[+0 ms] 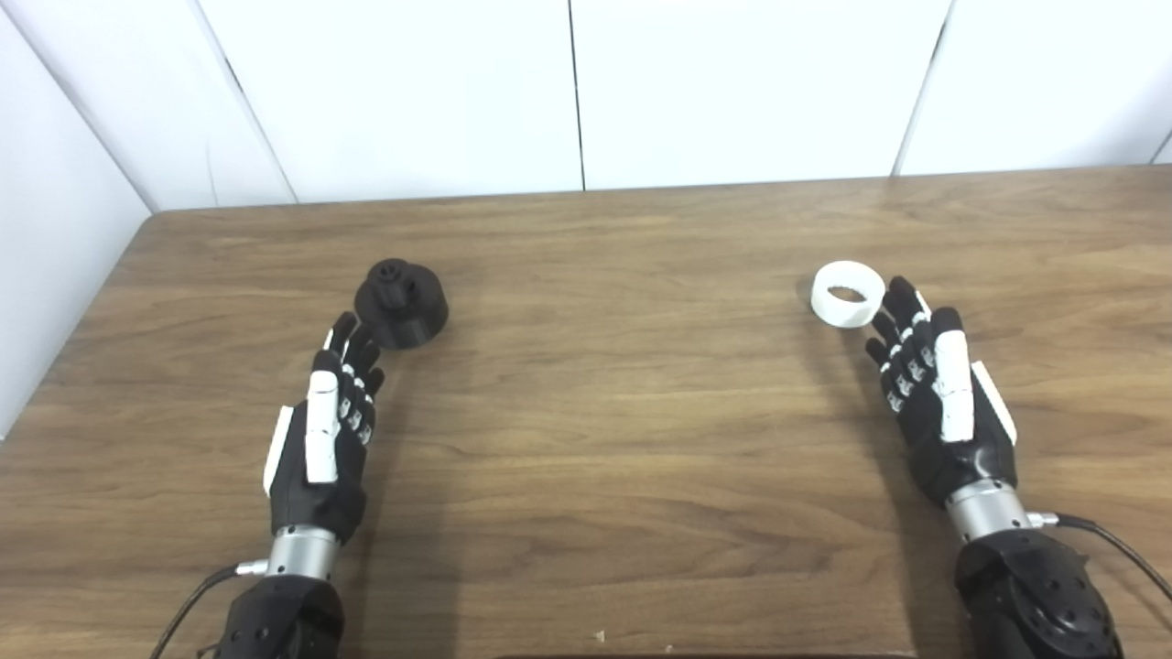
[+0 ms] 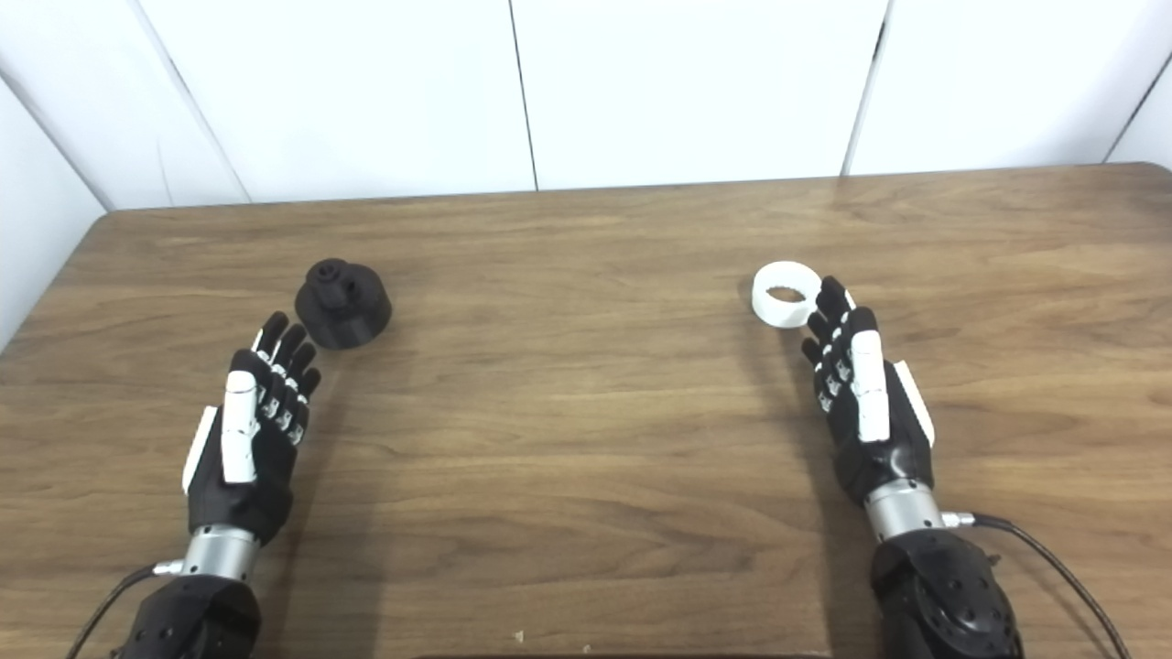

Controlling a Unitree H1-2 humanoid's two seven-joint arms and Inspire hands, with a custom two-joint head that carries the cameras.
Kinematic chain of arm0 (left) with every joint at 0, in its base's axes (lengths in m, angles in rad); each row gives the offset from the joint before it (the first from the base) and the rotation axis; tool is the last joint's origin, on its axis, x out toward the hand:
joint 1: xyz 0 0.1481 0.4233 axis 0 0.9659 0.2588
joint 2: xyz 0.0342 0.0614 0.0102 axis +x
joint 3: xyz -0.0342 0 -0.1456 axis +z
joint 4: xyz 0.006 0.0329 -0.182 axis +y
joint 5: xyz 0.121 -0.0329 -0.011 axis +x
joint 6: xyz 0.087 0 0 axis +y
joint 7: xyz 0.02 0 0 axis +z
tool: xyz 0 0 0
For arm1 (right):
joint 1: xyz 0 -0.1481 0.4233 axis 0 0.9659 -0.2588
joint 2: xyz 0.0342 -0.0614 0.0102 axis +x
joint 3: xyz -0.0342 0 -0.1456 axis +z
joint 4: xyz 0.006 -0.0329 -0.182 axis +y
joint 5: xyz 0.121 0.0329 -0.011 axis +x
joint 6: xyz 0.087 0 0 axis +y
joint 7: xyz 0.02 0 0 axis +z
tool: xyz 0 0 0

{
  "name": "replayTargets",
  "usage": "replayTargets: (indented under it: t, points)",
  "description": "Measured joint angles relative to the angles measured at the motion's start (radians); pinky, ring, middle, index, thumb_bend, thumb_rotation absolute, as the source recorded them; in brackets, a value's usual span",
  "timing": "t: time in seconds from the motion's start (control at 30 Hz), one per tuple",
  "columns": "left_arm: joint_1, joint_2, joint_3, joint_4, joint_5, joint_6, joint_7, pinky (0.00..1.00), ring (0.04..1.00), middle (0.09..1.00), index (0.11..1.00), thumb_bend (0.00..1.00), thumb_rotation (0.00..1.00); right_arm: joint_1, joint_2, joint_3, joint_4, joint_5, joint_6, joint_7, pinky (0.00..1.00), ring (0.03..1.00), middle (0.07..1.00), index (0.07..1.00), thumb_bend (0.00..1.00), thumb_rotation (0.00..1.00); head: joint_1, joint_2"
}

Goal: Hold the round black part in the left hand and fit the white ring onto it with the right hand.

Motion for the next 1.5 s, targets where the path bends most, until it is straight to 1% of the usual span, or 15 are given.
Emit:
replayTargets:
  t: [0.27,0.47,0.6,0.7,0.73,0.87,0.97,1.0,1.07,1.13,1.23,1.27,1.37,1.43,1.5]
  points:
    - [-0.001,0.000,0.001,0.000,0.006,0.000,0.000,1.00,1.000,1.000,1.000,0.52,0.94,-0.009,-0.001,0.000,0.000,0.000,0.000,0.000,1.00,1.000,1.000,0.985,0.56,1.00,0.003,-0.003]
    - [-0.001,0.000,0.002,0.000,0.009,0.000,0.000,1.00,1.000,1.000,1.000,0.50,0.96,-0.011,-0.001,0.000,0.020,0.001,-0.002,0.000,1.00,1.000,1.000,0.984,0.55,1.00,0.002,-0.005]
    - [-0.001,0.002,0.000,0.000,0.017,0.000,-0.001,1.00,1.000,1.000,1.000,0.50,0.96,-0.011,-0.004,0.000,0.022,0.001,-0.003,0.001,1.00,1.000,1.000,0.982,0.57,1.00,0.008,-0.006]
    - [-0.003,0.022,-0.011,-0.001,0.062,0.001,0.000,1.00,1.000,1.000,1.000,0.53,0.98,-0.012,-0.008,0.000,0.022,0.001,-0.003,0.003,1.00,1.000,1.000,0.982,0.58,1.00,0.015,-0.009]
    - [-0.005,0.034,-0.016,-0.002,0.086,0.003,0.000,1.00,1.000,1.000,1.000,0.55,0.98,-0.012,-0.010,0.000,0.022,0.001,-0.003,0.003,1.00,1.000,1.000,0.983,0.58,1.00,0.021,-0.012]
    - [-0.026,0.107,-0.028,-0.017,0.170,0.026,-0.001,1.00,1.000,1.000,1.000,0.67,0.85,-0.015,-0.014,0.001,0.023,0.001,-0.003,0.004,1.00,1.000,1.000,0.980,0.58,1.00,0.034,-0.014]
    - [-0.053,0.159,-0.036,-0.025,0.245,0.065,-0.001,1.00,1.000,1.000,1.000,0.67,0.79,-0.015,-0.014,0.002,0.026,0.001,-0.003,0.004,1.00,1.000,1.000,0.978,0.57,1.00,0.037,-0.018]
    - [-0.062,0.180,-0.041,-0.025,0.268,0.075,-0.001,1.00,1.000,1.000,1.000,0.71,0.72,-0.015,-0.014,0.004,0.027,0.001,-0.003,0.004,1.00,1.000,1.000,0.978,0.56,1.00,0.041,-0.020]
    - [-0.088,0.239,-0.051,-0.033,0.353,0.130,-0.003,1.00,1.000,1.000,1.000,0.74,0.68,-0.015,-0.015,0.004,0.031,0.000,-0.004,0.004,1.00,1.000,1.000,0.978,0.56,1.00,0.044,-0.021]
    - [-0.113,0.278,-0.054,-0.037,0.398,0.171,-0.007,0.99,1.000,1.000,1.000,0.81,0.59,-0.014,-0.016,0.003,0.034,0.000,-0.005,0.004,1.00,1.000,1.000,0.976,0.57,1.00,0.044,-0.021]
    - [-0.158,0.336,-0.084,-0.037,0.479,0.231,-0.021,1.00,1.000,1.000,0.993,0.89,0.50,-0.014,-0.016,0.005,0.034,0.000,-0.005,0.004,1.00,1.000,1.000,0.971,0.58,1.00,0.048,-0.023]
    - [-0.182,0.366,-0.107,-0.030,0.524,0.237,-0.025,1.00,1.000,1.000,0.984,0.90,0.48,-0.014,-0.016,0.004,0.034,-0.001,-0.005,0.004,1.00,1.000,1.000,0.971,0.59,1.00,0.054,-0.023]
    - [-0.238,0.421,-0.141,0.007,0.598,0.237,-0.041,1.00,1.000,1.000,0.956,0.92,0.42,-0.014,-0.016,0.004,0.034,-0.002,-0.005,0.004,1.00,1.000,1.000,0.971,0.59,1.00,0.057,-0.025]
    - [-0.271,0.450,-0.171,0.040,0.634,0.237,-0.056,1.00,1.000,0.997,0.947,0.93,0.40,-0.014,-0.017,0.006,0.034,-0.004,-0.005,0.004,1.00,1.000,1.000,0.970,0.59,1.00,0.057,-0.025]
    - [-0.291,0.464,-0.187,0.062,0.654,0.237,-0.063,0.99,1.000,0.995,0.943,0.94,0.39,-0.014,-0.017,0.006,0.034,-0.006,-0.004,0.004,1.00,1.000,1.000,0.969,0.58,1.00,0.060,-0.025]
